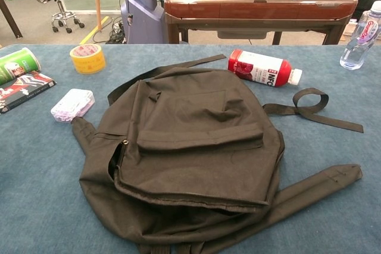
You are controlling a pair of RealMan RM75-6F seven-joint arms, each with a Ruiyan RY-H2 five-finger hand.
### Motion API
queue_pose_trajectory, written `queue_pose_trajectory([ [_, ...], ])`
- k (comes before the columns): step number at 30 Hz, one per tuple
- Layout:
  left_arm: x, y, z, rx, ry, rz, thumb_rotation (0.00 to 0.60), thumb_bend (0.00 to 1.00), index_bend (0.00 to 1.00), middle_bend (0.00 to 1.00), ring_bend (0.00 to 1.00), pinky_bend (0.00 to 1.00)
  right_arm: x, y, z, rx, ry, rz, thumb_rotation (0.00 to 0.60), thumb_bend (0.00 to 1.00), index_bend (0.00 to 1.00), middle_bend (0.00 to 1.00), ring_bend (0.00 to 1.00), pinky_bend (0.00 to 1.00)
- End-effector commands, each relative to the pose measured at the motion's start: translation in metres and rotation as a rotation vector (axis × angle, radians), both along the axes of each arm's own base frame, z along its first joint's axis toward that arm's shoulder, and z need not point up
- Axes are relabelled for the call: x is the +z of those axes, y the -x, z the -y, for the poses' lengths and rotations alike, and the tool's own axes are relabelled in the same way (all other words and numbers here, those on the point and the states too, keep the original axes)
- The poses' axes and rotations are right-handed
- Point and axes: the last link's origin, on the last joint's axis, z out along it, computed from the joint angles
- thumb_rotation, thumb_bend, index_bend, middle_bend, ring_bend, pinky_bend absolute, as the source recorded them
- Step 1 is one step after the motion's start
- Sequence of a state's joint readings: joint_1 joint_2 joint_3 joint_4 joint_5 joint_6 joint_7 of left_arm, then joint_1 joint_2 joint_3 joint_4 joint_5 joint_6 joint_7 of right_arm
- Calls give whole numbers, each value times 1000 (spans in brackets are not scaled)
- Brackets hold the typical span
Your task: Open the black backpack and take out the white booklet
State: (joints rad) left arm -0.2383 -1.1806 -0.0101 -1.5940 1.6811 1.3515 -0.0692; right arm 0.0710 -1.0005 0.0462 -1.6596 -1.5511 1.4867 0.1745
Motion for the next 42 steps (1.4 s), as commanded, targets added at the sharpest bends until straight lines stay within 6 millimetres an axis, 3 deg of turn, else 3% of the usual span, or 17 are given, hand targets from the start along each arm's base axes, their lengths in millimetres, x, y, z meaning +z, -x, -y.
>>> queue_pose_trajectory([
  [1, -18, -15, -3, -86, 82, -11, 600, 247, 218, 213, 213, 115, 0, 0, 1, 0, 0, -1, 600, 346, 458, 371, 287, 310],
  [17, -109, -82, -4, -393, 339, -36, 600, 247, 213, 213, 212, 115, 2, 3, 0, -14, 2, -1, 600, 346, 458, 371, 287, 309],
  [26, -154, -111, -12, -397, 397, -4, 600, 247, 217, 213, 213, 115, 5, 7, -1, -26, 12, 2, 600, 346, 458, 371, 287, 309],
  [34, -176, -141, -27, -386, 358, 32, 600, 248, 280, 216, 235, 114, 6, 8, -2, -26, 14, 7, 600, 347, 458, 371, 287, 309],
  [37, -180, -148, -32, -367, 357, 57, 600, 336, 328, 230, 263, 115, 7, 10, -3, -31, 15, 9, 600, 346, 458, 371, 287, 309],
  [39, -181, -150, -34, -346, 375, 71, 600, 461, 373, 236, 277, 116, 8, 11, -4, -33, 19, 10, 600, 346, 458, 371, 287, 309],
  [42, -182, -151, -34, -336, 392, 67, 600, 570, 444, 257, 307, 120, 9, 13, -5, -35, 23, 13, 600, 347, 458, 371, 287, 309],
])
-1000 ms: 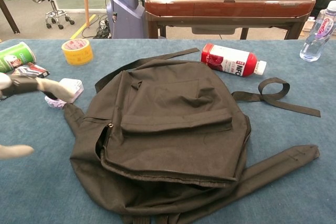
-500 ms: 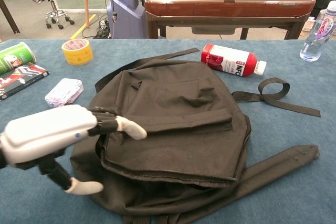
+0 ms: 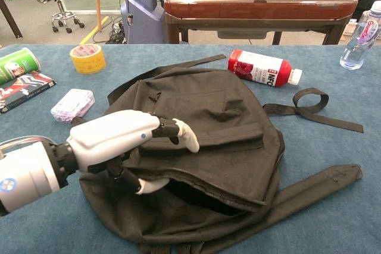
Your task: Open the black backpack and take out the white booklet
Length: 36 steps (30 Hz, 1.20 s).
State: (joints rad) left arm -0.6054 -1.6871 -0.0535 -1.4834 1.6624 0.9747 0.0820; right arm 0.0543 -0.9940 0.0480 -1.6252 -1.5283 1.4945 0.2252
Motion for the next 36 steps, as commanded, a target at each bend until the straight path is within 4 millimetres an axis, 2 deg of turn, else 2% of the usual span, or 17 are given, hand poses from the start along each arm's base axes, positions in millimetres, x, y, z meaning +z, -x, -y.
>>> queue_pose_trajectory([
  [1, -1, -3, -1, 4, 11, -4, 600, 603, 473, 267, 314, 120, 0, 1, 0, -1, 1, 1, 600, 347, 458, 371, 287, 309],
  [5, 0, -5, -3, 17, -9, 0, 600, 720, 610, 333, 362, 132, 0, 2, 0, 1, -3, 3, 600, 346, 458, 371, 287, 310],
  [9, 6, -12, -7, 95, -14, 91, 600, 801, 737, 443, 441, 202, 0, 1, 2, 11, -12, 0, 600, 347, 458, 371, 287, 309],
  [11, 10, -16, -12, 150, -3, 142, 600, 819, 763, 481, 469, 236, -1, -1, 3, 24, -24, 0, 600, 347, 458, 371, 287, 310],
  [14, 20, -25, -20, 221, 19, 211, 600, 833, 773, 508, 490, 298, -6, -7, 5, 59, -65, 12, 600, 347, 458, 371, 288, 311],
  [18, 36, -39, -22, 302, 78, 303, 600, 834, 766, 548, 542, 535, -18, -21, 6, 131, -167, 30, 600, 349, 458, 379, 288, 314],
  [21, 44, -49, -18, 330, 119, 337, 600, 834, 761, 557, 549, 617, -28, -33, 7, 194, -252, 34, 600, 354, 458, 382, 288, 314],
  [24, 49, -60, -15, 325, 136, 345, 600, 834, 758, 557, 550, 625, -38, -46, 7, 254, -342, 47, 600, 357, 458, 385, 289, 314],
  [27, 50, -71, -22, 299, 100, 329, 600, 834, 750, 557, 549, 625, -49, -62, 8, 321, -438, 72, 600, 358, 458, 387, 289, 314],
  [33, 44, -88, -52, 331, 3, 306, 600, 834, 722, 558, 545, 625, -78, -97, 12, 469, -603, 90, 600, 358, 458, 387, 289, 314],
  [36, 41, -89, -67, 367, -39, 274, 600, 834, 717, 557, 542, 625, -95, -115, 15, 537, -664, 97, 600, 358, 458, 387, 289, 314],
])
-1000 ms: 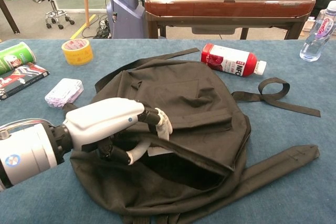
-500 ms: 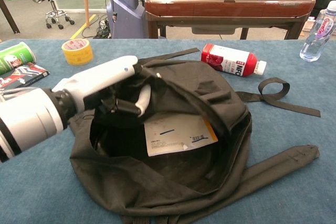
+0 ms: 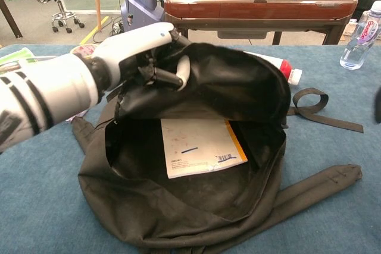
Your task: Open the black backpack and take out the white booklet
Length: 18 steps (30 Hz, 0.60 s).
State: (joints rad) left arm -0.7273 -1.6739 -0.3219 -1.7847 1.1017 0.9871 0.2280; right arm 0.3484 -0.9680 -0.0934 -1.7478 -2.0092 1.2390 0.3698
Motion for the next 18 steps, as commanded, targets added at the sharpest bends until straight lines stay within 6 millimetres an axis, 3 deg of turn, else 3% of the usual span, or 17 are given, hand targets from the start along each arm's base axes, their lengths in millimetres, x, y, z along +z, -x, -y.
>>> queue_pose_trajectory([
  [1, -4, -7, -24, 54, -49, -43, 600, 834, 716, 557, 541, 625, -21, -23, 1, 74, -83, 23, 600, 358, 458, 387, 289, 314],
  [7, -2, -6, -45, 184, -21, -45, 600, 834, 697, 557, 539, 625, -53, -53, 12, 159, -150, 25, 600, 358, 458, 387, 289, 314],
  [18, 19, 4, -60, 336, 16, 51, 600, 834, 688, 557, 539, 625, -110, -78, 48, 191, -170, -28, 600, 358, 458, 387, 289, 316],
])
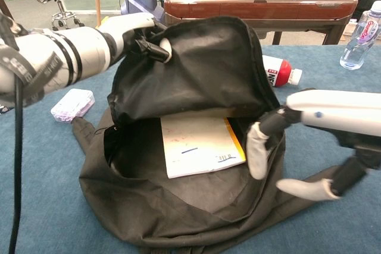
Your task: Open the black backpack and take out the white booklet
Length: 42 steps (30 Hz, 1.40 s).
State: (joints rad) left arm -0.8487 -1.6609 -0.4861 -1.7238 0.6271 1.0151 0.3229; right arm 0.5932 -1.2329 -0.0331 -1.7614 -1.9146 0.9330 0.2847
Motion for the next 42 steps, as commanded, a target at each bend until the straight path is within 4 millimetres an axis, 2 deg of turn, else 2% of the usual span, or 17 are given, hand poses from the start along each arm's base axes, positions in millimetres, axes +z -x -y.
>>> queue_pose_trajectory([
  [1, 8, 2, -2, 31, 9, 37, 600, 833, 688, 557, 539, 626, -21, -9, 16, 42, 41, -25, 600, 358, 458, 387, 289, 316],
  [8, 16, 6, -3, 78, 32, 100, 600, 833, 679, 557, 538, 626, -68, -15, 31, 28, 46, -58, 600, 359, 458, 387, 289, 317],
  [16, 9, 3, 2, 86, 100, 157, 600, 833, 663, 557, 534, 623, -109, -14, 39, 19, 125, -66, 600, 329, 458, 387, 289, 317],
  [23, 6, 2, -1, 90, 121, 167, 600, 833, 655, 557, 513, 585, -124, -16, 46, 42, 241, -65, 600, 217, 458, 387, 289, 318],
  [30, 5, 5, -1, 100, 129, 173, 600, 833, 652, 557, 511, 571, -135, -19, 53, 31, 283, -78, 600, 108, 458, 356, 267, 318],
  [42, 4, 9, -4, 122, 139, 189, 600, 833, 651, 557, 507, 565, -146, -25, 61, 40, 329, -110, 600, 70, 444, 329, 234, 318],
])
